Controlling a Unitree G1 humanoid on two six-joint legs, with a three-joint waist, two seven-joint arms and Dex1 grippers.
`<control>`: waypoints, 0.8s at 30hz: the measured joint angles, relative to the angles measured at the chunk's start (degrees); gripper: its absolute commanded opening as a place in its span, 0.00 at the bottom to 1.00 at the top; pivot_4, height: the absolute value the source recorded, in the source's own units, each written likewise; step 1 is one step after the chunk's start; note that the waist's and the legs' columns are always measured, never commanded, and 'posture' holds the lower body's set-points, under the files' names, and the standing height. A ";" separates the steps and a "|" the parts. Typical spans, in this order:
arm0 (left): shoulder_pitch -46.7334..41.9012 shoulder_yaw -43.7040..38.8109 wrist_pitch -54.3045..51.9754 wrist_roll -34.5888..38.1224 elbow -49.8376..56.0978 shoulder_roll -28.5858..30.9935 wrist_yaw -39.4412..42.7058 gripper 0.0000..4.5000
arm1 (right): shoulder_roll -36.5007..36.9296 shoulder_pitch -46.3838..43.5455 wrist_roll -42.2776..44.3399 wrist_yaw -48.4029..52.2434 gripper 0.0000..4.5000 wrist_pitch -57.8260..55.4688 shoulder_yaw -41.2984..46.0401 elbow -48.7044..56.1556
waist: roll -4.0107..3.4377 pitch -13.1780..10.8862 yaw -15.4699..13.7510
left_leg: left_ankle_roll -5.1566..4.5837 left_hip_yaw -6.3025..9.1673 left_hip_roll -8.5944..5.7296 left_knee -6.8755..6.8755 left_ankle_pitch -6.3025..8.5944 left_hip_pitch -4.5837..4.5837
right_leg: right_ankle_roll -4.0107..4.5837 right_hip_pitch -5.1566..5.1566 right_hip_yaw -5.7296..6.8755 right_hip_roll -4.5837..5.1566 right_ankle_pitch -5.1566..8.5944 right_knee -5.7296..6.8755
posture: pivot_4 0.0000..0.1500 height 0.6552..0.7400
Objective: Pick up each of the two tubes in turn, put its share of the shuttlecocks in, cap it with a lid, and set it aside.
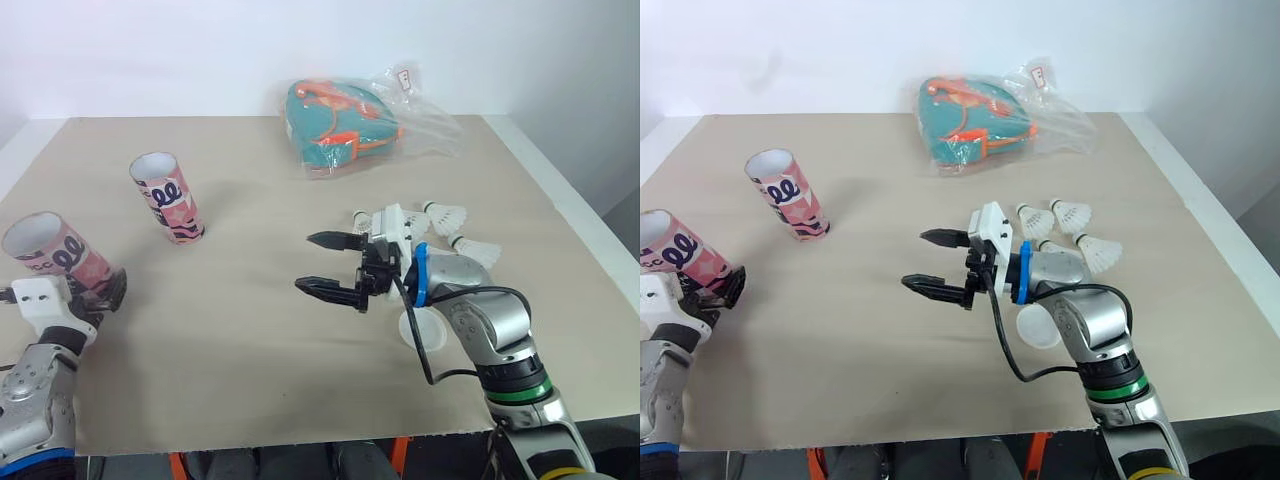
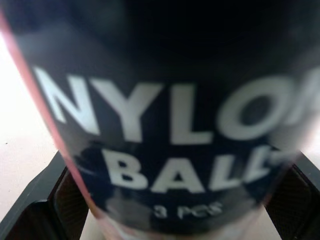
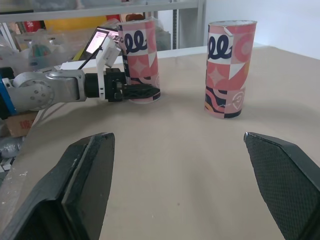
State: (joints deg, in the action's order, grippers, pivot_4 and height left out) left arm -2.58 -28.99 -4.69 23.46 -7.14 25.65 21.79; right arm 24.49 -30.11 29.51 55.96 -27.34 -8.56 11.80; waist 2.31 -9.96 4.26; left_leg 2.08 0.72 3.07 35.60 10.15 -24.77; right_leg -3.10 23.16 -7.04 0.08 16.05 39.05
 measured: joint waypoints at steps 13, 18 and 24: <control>-0.26 -0.21 1.79 0.26 -0.63 -0.50 -0.56 0.60 | 0.96 0.00 0.89 -0.15 1.00 -0.91 0.00 0.50 | 0.00 0.00 0.03 | 0.00 0.01 0.01 0.00 0.00 0.00 | 0.00 -0.01 0.01 0.00 0.00 0.00 | 1.00 0.99; 3.91 -1.16 0.85 1.56 3.25 -0.46 -1.01 0.60 | 1.19 0.06 1.17 -0.21 1.00 -1.29 0.03 1.00 | 0.00 0.00 0.03 | 0.00 0.01 0.02 -0.01 0.00 -0.01 | 0.00 0.00 0.01 0.01 0.00 0.00 | 1.00 0.99; 8.23 -0.51 -2.48 3.09 11.01 3.83 4.34 0.60 | 2.20 0.07 2.28 -0.06 1.00 -2.08 0.67 1.85 | 0.00 0.00 0.00 | 0.02 0.04 0.01 0.02 -0.01 -0.02 | 0.01 -0.01 0.05 0.02 0.00 0.00 | 1.00 0.99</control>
State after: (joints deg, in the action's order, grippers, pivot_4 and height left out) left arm 5.64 -29.49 -7.18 26.55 3.87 29.48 26.13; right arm 26.69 -30.05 31.79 55.90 -29.41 -7.89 13.65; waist 2.31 -9.97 4.26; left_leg 2.10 0.77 3.07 35.62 10.13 -24.79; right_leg -3.09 23.15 -6.99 0.09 16.05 39.05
